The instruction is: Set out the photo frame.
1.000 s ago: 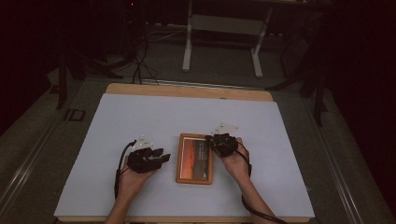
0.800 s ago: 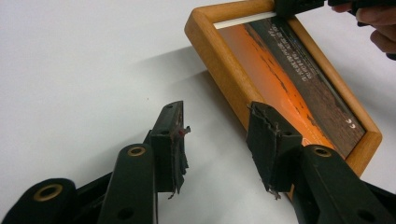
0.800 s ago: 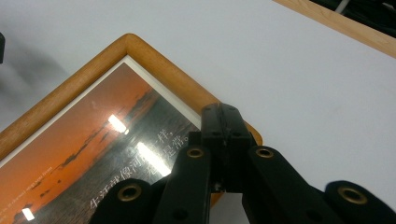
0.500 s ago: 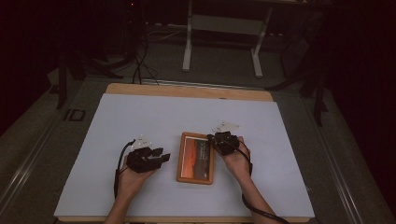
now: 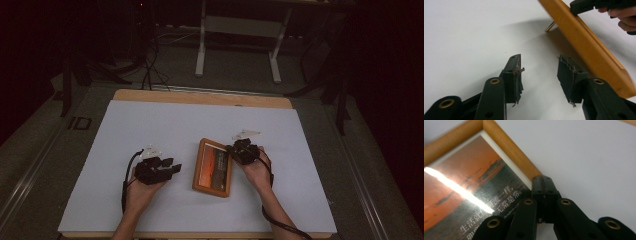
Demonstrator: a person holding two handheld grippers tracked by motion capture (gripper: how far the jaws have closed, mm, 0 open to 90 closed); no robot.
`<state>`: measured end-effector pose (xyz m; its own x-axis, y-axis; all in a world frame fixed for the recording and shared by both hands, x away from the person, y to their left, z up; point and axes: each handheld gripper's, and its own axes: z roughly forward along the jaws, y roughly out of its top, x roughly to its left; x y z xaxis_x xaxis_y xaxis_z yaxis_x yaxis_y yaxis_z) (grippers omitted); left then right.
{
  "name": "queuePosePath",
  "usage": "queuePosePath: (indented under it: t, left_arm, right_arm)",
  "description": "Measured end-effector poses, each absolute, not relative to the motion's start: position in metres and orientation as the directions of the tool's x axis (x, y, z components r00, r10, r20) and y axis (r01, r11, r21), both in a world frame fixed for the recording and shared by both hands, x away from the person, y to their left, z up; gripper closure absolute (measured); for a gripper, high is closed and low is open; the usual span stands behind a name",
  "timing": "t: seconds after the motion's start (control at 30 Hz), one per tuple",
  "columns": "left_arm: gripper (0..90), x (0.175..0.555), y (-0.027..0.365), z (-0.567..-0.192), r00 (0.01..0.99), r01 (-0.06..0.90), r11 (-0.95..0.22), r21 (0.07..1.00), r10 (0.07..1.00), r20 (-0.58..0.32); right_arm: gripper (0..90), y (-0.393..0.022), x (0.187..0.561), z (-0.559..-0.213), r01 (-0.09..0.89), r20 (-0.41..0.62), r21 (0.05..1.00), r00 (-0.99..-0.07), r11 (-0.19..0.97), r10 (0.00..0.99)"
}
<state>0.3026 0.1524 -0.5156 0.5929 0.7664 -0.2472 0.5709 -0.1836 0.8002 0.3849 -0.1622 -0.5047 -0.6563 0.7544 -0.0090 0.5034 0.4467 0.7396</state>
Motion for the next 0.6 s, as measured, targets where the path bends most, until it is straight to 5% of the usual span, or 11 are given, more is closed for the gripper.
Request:
queuePosePath:
  t: [0.6]
  left_arm:
    - [51.6,0.2953,0.1459,-0.5071,0.605,0.561,-0.182,0.808,0.756,-0.25]
  right_arm:
    - [90.0,-0.1694,0.3861,-0.515,0.528,-0.002,0.727,-0.637,0.438,0.771]
